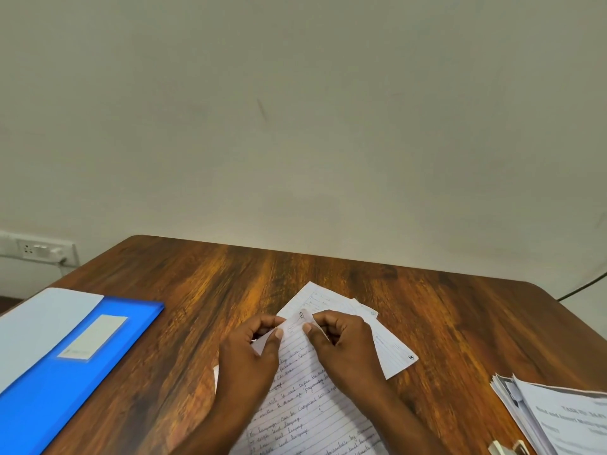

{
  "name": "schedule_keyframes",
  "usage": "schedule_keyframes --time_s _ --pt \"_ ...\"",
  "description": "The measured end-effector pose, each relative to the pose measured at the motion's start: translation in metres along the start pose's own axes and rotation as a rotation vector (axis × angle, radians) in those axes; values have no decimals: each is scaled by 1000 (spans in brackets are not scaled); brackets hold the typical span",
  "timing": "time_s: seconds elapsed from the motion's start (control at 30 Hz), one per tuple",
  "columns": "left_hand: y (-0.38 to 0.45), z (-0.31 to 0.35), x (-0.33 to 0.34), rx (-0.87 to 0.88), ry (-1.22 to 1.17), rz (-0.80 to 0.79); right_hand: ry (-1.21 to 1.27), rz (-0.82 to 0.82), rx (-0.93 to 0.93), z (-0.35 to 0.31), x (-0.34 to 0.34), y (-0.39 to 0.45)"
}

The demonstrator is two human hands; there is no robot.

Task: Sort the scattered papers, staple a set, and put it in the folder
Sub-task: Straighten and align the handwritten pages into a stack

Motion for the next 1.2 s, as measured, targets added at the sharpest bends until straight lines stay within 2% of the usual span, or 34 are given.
schedule_keyframes --time_s 0.27,0.4,0.6,0.7,0.83,0.97,1.07,1.2 --pt "4 4 -7 94 141 -20 110 19 85 5 -12 8" --pt "15 -7 -16 -43 163 15 359 45 201 13 -32 14" --pt "18 -17 -13 -464 -395 -44 583 -6 314 22 -30 14" --pt "16 -13 -13 -600 -549 -167 635 2 396 27 -20 13" --pt "11 -11 -13 -691 -537 -275 589 39 440 32 -8 12" --pt "12 -14 -12 -637 -417 -218 420 34 391 33 -6 11" --pt "11 -12 -11 -591 -364 -196 260 105 313 35 -10 11" --pt "10 -7 -10 -548 -325 -186 231 182 288 39 -13 13"
Point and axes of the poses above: each hand's wrist, its own y-axis towards the middle knuckle, its own x-axis out of the palm, z = x × y, the point moved 2 cm from there along y, towards the middle knuckle, and after that the axes turned 10 degrees about -y, right-handed, at the moved point
